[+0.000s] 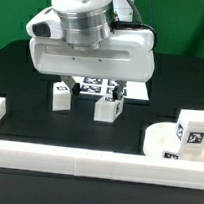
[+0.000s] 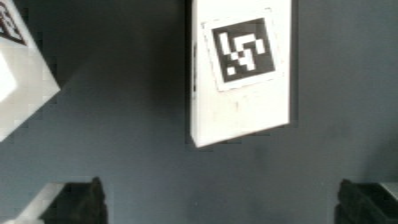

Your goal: Assemble stool

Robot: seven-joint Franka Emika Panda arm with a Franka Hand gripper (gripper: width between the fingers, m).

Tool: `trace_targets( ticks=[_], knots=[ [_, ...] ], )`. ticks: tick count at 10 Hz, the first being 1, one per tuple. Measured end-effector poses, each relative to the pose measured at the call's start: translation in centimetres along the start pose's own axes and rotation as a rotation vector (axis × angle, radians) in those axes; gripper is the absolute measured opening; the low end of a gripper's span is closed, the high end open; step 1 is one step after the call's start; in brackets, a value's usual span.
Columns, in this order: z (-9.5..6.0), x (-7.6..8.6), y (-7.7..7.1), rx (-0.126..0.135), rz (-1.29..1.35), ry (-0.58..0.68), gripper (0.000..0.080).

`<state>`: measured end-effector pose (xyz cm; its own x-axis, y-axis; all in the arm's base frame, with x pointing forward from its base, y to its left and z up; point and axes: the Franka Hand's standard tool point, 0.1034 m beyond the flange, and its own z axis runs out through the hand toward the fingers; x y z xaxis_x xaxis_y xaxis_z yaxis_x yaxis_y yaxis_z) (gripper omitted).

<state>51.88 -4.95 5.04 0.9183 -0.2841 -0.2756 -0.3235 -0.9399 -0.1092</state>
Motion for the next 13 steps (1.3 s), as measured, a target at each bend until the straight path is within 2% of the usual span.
trace_targets(
  ticks=[1, 2, 4, 6, 7, 8, 9, 11, 13],
  knots=[
    [0.2, -0.3, 0.0, 0.003, 0.001, -0.032, 0.0649],
    [0.3, -1.0, 0.0, 0.010, 0.002, -0.119, 0.0649],
    [0.5, -0.8, -0.3, 0.025, 0.003, -0.260, 0.0649],
    [0.7, -1.5, -0.2, 0.036, 0.007, -0.397, 0.0649],
    [0.7, -1.2, -0.3, 0.039, 0.005, -0.471, 0.0649],
    [0.7, -0.6, -0.2, 0.043, -0.003, -0.494, 0.0649],
    [0.9, -0.9, -0.1, 0.046, 0.000, -0.545, 0.0649],
    [1.0, -0.5, -0.1, 0.044, -0.001, -0.523, 0.0649],
    [2.1, -0.6, 0.2, 0.025, 0.060, -0.569, 0.0649]
  ],
)
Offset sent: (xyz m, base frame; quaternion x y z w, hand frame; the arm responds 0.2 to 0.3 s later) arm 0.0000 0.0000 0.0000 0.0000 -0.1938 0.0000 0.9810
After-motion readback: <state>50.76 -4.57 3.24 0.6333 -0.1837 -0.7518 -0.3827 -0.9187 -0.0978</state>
